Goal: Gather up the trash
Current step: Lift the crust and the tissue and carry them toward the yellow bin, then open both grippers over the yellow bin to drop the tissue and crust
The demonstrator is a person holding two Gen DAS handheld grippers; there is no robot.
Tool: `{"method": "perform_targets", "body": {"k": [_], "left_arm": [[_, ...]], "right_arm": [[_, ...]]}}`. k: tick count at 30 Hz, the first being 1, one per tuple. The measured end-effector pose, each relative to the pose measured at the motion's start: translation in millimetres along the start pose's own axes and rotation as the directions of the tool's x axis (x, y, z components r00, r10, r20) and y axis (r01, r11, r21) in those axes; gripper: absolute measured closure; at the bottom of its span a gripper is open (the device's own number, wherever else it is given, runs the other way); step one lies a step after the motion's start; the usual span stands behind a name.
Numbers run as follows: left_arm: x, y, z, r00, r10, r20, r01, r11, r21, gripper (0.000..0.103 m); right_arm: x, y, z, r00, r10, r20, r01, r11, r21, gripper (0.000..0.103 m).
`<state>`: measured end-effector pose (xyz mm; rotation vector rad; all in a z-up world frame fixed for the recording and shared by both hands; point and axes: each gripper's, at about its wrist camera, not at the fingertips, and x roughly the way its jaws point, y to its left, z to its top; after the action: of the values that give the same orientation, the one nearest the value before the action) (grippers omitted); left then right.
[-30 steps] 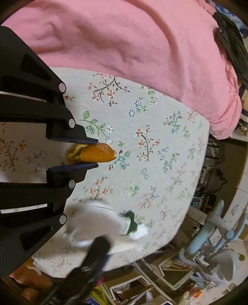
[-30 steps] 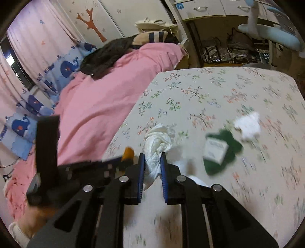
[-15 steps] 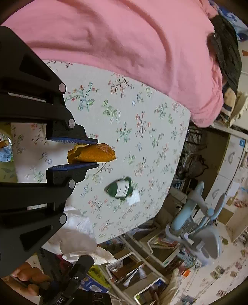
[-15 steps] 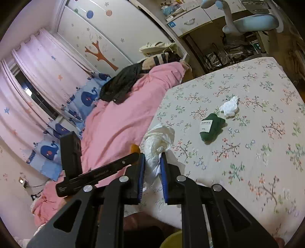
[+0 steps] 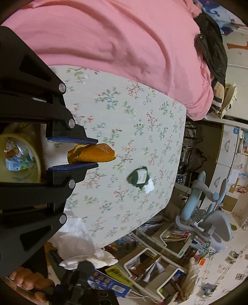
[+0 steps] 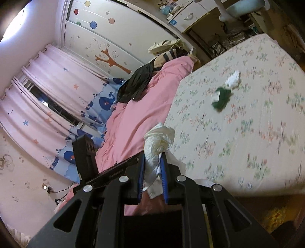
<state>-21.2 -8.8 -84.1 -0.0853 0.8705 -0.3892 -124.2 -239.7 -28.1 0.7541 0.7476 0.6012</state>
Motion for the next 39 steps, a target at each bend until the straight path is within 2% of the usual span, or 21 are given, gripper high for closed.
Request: {"method": "perform_targets", "body": {"k": [15, 25, 34, 35, 37, 38, 39], "left_arm": [[-43, -38, -56, 0.998, 0.006, 0.057, -0.011, 0.996, 0.092, 0.085], [-49, -57, -79, 0.999, 0.007, 0.045, -0.013, 0.991, 0.134, 0.085], [-52, -67, -95, 0.999, 0.023, 0.038, -0.029, 0.986, 0.167, 0.085], [-52, -68, -96, 0.999, 0.024, 0.038, -0.030, 0.985, 0.168, 0.085], [-52, -69, -99, 0.999, 0.026, 0.035, -0.032, 0.985, 0.170, 0.085], [-53, -69, -100, 0.999, 0.027, 0.033, -0.033, 0.985, 0.172, 0.085], [-53, -70, -101, 0.999, 0.027, 0.031, -0.032, 0.984, 0.173, 0.085]], "right_arm": [[-21, -1, -81, 0.997, 0.007, -0.072, -0.002, 0.997, 0.075, 0.086], [-10, 0, -108, 0.986, -0.038, -0.159, 0.050, 0.996, 0.071, 0.086], [-1, -11, -125, 0.961, -0.130, -0.245, 0.148, 0.987, 0.056, 0.083], [0, -12, -126, 0.957, -0.141, -0.254, 0.160, 0.985, 0.057, 0.081], [3, -19, -131, 0.938, -0.200, -0.283, 0.226, 0.972, 0.059, 0.060], [4, -22, -132, 0.929, -0.224, -0.293, 0.253, 0.965, 0.065, 0.039], [5, -26, -134, 0.922, -0.239, -0.304, 0.273, 0.959, 0.073, 0.038]]}}
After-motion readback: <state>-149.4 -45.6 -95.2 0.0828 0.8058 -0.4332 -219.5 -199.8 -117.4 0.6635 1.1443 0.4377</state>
